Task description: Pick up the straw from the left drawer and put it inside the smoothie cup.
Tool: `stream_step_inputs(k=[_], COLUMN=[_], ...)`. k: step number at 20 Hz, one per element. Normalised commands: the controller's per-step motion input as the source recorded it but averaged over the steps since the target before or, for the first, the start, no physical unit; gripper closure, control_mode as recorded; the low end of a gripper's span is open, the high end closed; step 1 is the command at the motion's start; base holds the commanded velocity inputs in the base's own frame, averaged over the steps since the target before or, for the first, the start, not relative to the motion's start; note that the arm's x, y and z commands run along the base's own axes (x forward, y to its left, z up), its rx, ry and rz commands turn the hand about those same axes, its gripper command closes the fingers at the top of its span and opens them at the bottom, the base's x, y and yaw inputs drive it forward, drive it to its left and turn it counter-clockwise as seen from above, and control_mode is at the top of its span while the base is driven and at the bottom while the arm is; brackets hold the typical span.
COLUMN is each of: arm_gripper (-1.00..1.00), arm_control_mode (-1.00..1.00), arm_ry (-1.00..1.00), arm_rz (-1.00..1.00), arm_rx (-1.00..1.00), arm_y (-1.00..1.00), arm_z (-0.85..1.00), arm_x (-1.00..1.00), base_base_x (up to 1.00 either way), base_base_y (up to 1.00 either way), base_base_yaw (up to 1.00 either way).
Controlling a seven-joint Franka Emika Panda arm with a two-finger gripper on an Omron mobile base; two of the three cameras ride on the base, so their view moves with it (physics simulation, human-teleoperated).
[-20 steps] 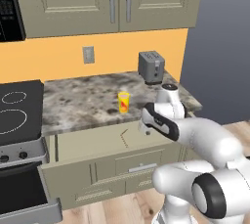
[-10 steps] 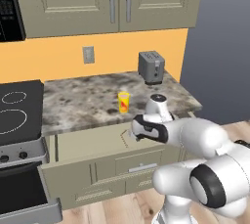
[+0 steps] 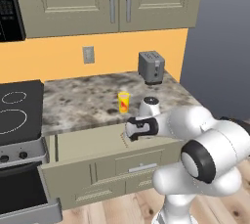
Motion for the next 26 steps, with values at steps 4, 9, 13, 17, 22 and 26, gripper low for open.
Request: stream_step_inputs(k=[4,9,13,17,22,26], arm_gripper=[-1.00,-1.00,-1.00,-1.00,-1.00,-1.00], arm_control_mode=[-1.00,-1.00,-1.00,-1.00,-1.00,-1.00], arm_ry=[0.00,0.00,0.04,0.05,0.05,0.05], arm_rz=[0.00,0.00,0.00,0.00,0.00,0.00], arm_rx=[0.00,0.00,0.00,0.00,0.00,0.00], arm_y=[0.00,0.00,0.00,0.00,0.00,0.00], arm_z=[-0.23,-0.24,-0.15,-0.15,-0.20,-0.26], arm_x=[0.21,0.23,0.27,0.25,0.21,0.13], base_base_x=[0.00,0.00,0.00,0.00,0.00,0.00], base_base_y=[0.00,0.00,0.00,0.00,0.00,0.00], base_base_yaw=[0.00,0.00,0.00,0.00,0.00,0.00])
